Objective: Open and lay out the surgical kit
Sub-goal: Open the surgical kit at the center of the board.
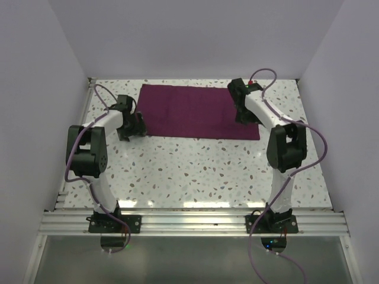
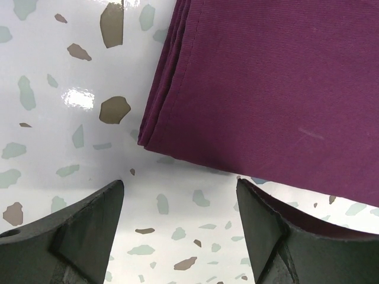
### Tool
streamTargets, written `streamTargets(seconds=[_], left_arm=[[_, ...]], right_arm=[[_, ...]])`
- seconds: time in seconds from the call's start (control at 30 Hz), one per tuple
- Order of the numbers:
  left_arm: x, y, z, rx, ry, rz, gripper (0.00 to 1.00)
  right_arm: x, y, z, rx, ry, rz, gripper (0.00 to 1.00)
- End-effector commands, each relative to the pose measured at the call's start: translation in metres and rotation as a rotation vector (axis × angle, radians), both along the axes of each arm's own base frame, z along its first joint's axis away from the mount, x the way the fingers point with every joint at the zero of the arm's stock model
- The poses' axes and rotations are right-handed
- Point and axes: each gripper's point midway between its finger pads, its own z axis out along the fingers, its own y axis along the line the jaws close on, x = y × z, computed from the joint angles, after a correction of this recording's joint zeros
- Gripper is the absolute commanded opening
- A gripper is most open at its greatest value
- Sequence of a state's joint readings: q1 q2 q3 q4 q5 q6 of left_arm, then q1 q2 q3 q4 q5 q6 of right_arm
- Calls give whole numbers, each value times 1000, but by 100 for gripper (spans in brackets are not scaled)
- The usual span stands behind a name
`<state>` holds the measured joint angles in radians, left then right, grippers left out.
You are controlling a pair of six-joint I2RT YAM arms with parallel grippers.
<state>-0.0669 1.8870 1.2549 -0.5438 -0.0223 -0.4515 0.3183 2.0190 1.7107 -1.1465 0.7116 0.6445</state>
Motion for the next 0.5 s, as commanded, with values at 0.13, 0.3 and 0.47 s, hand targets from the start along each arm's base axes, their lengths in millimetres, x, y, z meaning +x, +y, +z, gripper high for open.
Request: streamTargets(seconds=[0.13, 0.3, 0.47], left_arm=[[-4, -6, 7, -26, -45, -46, 80], [-18, -5, 12, -21, -47, -59, 80], [-36, -1, 16, -6, -48, -59, 80]], right_arm=[[104, 16, 56, 219, -247, 127, 98], [151, 5, 42, 356, -303, 81, 83], [191, 2, 32, 435, -377, 73, 66]])
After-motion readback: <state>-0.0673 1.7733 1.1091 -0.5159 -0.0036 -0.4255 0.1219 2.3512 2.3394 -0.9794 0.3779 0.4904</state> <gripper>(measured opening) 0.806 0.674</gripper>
